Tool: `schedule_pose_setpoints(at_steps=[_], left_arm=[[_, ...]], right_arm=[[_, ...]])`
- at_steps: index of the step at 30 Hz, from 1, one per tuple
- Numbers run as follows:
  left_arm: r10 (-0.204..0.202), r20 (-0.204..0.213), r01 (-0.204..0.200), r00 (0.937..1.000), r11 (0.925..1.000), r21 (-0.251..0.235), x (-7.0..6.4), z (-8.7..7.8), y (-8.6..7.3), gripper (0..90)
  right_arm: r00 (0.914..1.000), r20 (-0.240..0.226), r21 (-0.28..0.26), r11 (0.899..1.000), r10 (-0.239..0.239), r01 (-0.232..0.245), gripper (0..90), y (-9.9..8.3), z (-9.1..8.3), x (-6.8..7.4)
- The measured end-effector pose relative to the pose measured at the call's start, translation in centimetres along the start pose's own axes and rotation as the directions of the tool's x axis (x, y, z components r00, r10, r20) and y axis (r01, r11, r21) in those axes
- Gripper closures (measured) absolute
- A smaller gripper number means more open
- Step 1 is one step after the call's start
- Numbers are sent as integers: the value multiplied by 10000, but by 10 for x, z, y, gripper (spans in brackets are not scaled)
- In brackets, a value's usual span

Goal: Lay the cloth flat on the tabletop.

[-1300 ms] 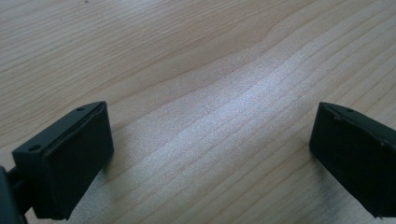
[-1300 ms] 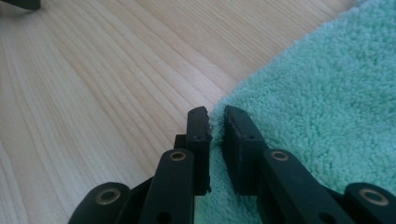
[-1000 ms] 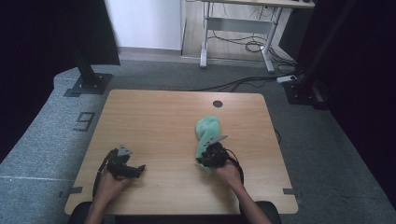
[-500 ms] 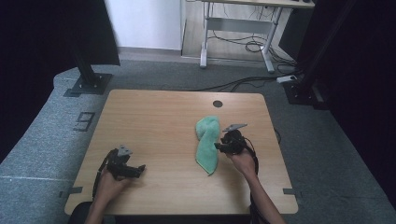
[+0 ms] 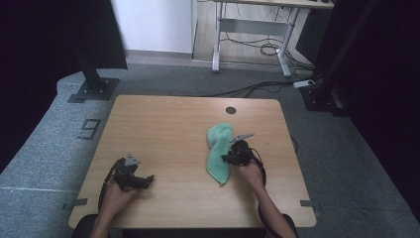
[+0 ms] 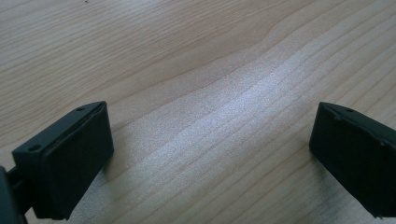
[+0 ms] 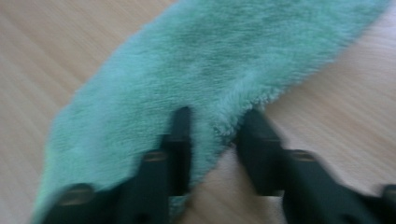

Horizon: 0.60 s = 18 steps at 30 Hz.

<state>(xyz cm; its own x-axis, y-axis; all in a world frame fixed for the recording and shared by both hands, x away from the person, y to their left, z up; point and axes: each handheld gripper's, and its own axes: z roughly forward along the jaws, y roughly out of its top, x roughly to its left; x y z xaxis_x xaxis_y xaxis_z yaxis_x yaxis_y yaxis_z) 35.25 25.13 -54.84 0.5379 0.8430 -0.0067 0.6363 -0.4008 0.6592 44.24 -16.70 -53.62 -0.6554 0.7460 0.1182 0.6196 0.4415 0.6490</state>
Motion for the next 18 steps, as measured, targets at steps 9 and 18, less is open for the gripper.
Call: schedule_pose_setpoints(at_steps=[9,18], left_arm=[[8,-5,-8,10000,10000,5,0,0,0,0],[7,-6,-7,10000,10000,-14,0,0,0,0]], right_arm=[[9978,306,-238,9980,-582,590,854,15,-26,12],[9903,-371,-837,9879,-1337,1303,851,52,-37,43]])
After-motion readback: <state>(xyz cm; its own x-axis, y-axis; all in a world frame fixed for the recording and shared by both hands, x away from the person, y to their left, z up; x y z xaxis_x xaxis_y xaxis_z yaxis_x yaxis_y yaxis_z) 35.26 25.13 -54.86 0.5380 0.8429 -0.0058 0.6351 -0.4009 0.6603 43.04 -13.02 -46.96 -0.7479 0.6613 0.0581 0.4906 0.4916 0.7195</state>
